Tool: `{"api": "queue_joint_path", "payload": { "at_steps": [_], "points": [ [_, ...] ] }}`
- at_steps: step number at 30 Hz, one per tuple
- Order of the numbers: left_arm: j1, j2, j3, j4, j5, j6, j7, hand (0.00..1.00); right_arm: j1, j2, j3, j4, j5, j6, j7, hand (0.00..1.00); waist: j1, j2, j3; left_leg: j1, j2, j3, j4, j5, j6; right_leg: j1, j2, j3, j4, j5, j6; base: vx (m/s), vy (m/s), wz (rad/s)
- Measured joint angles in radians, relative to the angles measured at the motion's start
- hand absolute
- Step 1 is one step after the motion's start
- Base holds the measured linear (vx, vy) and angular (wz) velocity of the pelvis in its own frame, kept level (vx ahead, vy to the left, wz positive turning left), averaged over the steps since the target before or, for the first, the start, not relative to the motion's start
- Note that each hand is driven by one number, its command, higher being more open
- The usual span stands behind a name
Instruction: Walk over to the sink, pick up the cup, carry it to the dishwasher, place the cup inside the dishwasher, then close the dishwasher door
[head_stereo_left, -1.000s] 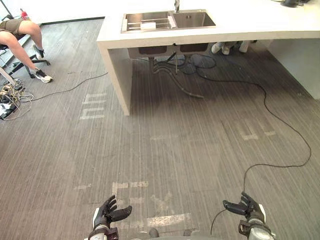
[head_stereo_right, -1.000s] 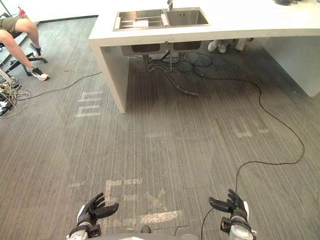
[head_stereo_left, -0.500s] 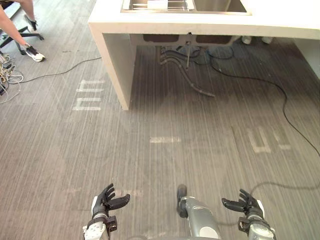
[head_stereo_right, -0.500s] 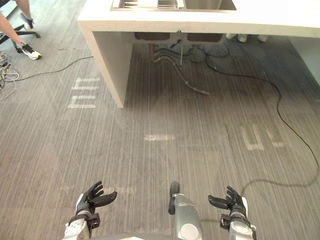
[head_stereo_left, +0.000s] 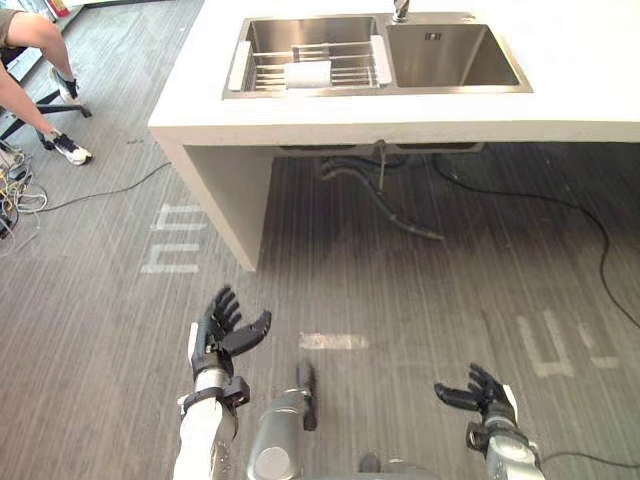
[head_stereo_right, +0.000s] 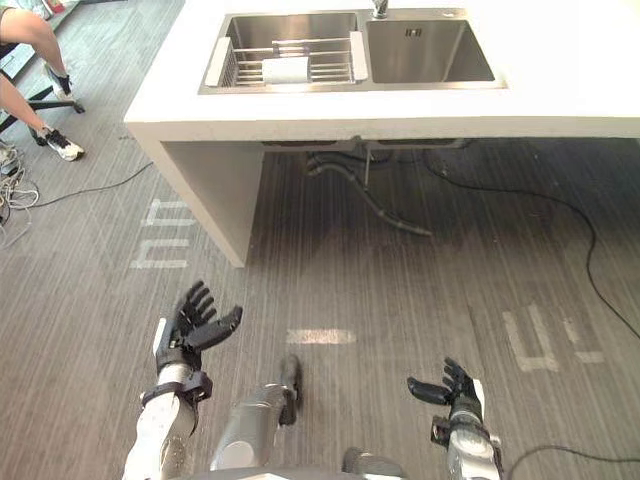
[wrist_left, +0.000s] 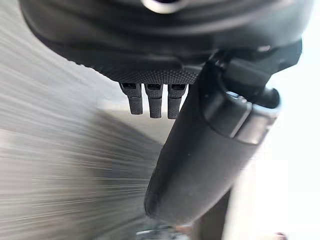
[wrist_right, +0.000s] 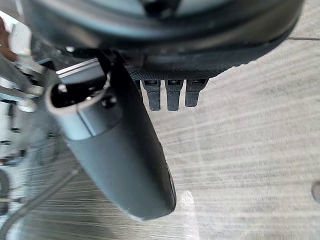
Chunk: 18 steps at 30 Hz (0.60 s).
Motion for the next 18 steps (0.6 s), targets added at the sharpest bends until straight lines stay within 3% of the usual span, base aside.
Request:
{"api": "queue_joint_path", "payload": {
  "at_steps": [2, 3, 4, 5, 6, 7, 9, 10, 11, 12, 14, 15, 16, 17, 18],
  "points": [
    [0.006, 0.003, 0.002, -0.083, 0.018, -0.005, 0.016, 0.90, -0.013, 0.004, 0.000, 0.018, -0.006, 0.005, 0.002, 0.90, 0.005, 0.001, -0.001, 0.013, 0.005, 0.017, 0.054, -0.064, 0.007, -0.057, -0.018, 0.030, 0.169, -0.017, 0.029, 0.56, 0.172, -0.18],
    [0.008, 0.007, 0.006, -0.138, 0.030, -0.009, 0.029, 0.90, -0.016, 0.013, 0.001, 0.025, -0.007, 0.007, 0.002, 0.90, 0.003, -0.001, 0.000, 0.056, 0.001, 0.020, 0.070, -0.106, 0.013, -0.123, -0.039, 0.044, 0.384, -0.008, 0.096, 0.54, 0.179, -0.14],
    [-0.002, 0.018, 0.005, -0.183, 0.039, -0.012, 0.043, 0.90, -0.013, 0.023, 0.002, 0.025, -0.007, 0.006, 0.003, 0.90, -0.007, -0.006, -0.002, 0.114, -0.015, 0.012, 0.062, -0.141, 0.019, -0.211, -0.075, 0.058, 0.631, 0.026, 0.200, 0.54, 0.174, 0.00],
    [-0.005, 0.024, 0.003, -0.204, 0.047, -0.014, 0.053, 0.90, -0.012, 0.026, 0.003, 0.025, -0.008, 0.006, 0.005, 0.90, -0.012, -0.006, -0.001, 0.147, -0.020, 0.007, 0.056, -0.159, 0.020, -0.251, -0.086, 0.062, 0.745, 0.029, 0.203, 0.54, 0.129, 0.17],
    [-0.001, 0.033, 0.002, -0.241, 0.063, -0.029, 0.074, 0.90, -0.010, 0.031, 0.013, 0.025, -0.009, 0.007, 0.011, 0.90, -0.024, -0.006, -0.002, 0.223, -0.027, 0.004, 0.028, -0.183, 0.024, -0.316, -0.114, 0.042, 0.894, 0.016, 0.167, 0.54, 0.095, 0.17],
    [0.006, 0.039, 0.001, -0.282, 0.084, -0.048, 0.106, 0.90, -0.009, 0.039, 0.028, 0.024, -0.012, 0.006, 0.018, 0.90, -0.037, -0.003, -0.004, 0.298, -0.026, -0.005, -0.013, -0.194, 0.022, -0.374, -0.138, 0.001, 0.942, 0.000, 0.119, 0.54, 0.072, 0.16],
    [0.001, 0.044, 0.003, -0.334, 0.109, -0.091, 0.146, 0.90, -0.009, 0.050, 0.055, 0.021, -0.031, -0.001, 0.027, 0.90, -0.041, -0.003, -0.005, 0.386, -0.016, -0.021, -0.085, -0.205, 0.006, -0.466, -0.143, -0.051, 0.902, -0.027, 0.059, 0.50, -0.007, 0.18],
    [-0.004, 0.046, 0.007, -0.348, 0.123, -0.116, 0.161, 0.90, -0.009, 0.052, 0.063, 0.021, -0.037, -0.005, 0.034, 0.90, -0.047, 0.001, -0.007, 0.431, -0.007, -0.037, -0.119, -0.211, -0.005, -0.519, -0.136, -0.076, 0.808, -0.039, 0.036, 0.49, -0.066, 0.27],
    [-0.005, 0.045, 0.011, -0.348, 0.129, -0.124, 0.169, 0.90, -0.008, 0.052, 0.063, 0.021, -0.037, -0.005, 0.035, 0.90, -0.051, 0.007, -0.011, 0.450, 0.002, -0.044, -0.132, -0.215, -0.013, -0.543, -0.124, -0.079, 0.747, -0.040, 0.034, 0.63, -0.157, 0.38],
    [-0.005, 0.044, 0.021, -0.343, 0.142, -0.127, 0.186, 0.90, -0.007, 0.052, 0.063, 0.021, -0.037, -0.005, 0.036, 0.90, -0.062, 0.017, -0.015, 0.485, 0.021, -0.062, -0.151, -0.223, -0.025, -0.580, -0.091, -0.063, 0.605, -0.026, 0.030, 0.64, -0.213, 0.48],
    [-0.015, 0.048, 0.029, -0.330, 0.149, -0.126, 0.208, 0.90, 0.004, 0.052, 0.063, 0.020, -0.037, -0.005, 0.037, 0.90, -0.078, 0.018, -0.018, 0.527, 0.048, -0.097, -0.152, -0.248, -0.062, -0.603, -0.033, 0.005, 0.371, 0.072, 0.033, 0.55, -0.217, 0.65],
    [-0.016, 0.049, 0.031, -0.321, 0.165, -0.123, 0.214, 0.90, 0.023, 0.050, 0.064, 0.020, -0.037, -0.006, 0.037, 0.90, -0.088, 0.014, -0.023, 0.541, 0.057, -0.122, -0.140, -0.273, -0.096, -0.591, -0.016, 0.035, 0.306, 0.227, 0.021, 0.47, -0.218, 0.71],
    [-0.020, 0.039, 0.030, -0.291, 0.187, -0.121, 0.214, 0.90, 0.041, 0.034, 0.063, 0.027, -0.036, -0.006, 0.037, 0.90, -0.090, 0.038, -0.037, 0.555, 0.087, -0.142, -0.125, -0.288, -0.116, -0.579, 0.004, 0.022, 0.326, 0.257, -0.001, 0.58, -0.257, 0.51],
    [-0.021, 0.048, 0.040, -0.275, 0.195, -0.105, 0.214, 0.90, 0.040, 0.020, 0.060, 0.028, -0.036, -0.006, 0.038, 0.90, -0.078, 0.060, -0.055, 0.538, 0.121, -0.148, -0.086, -0.271, -0.133, -0.571, 0.030, 0.006, 0.334, 0.234, -0.029, 0.67, -0.327, 0.38],
    [-0.049, 0.066, 0.043, -0.244, 0.208, -0.099, 0.211, 0.90, 0.041, 0.011, 0.059, 0.022, -0.036, -0.007, 0.040, 0.90, -0.085, 0.061, -0.055, 0.501, 0.131, -0.151, 0.001, -0.230, -0.146, -0.535, 0.029, -0.018, 0.317, 0.205, -0.043, 0.52, -0.267, 0.32]
  ]
}}
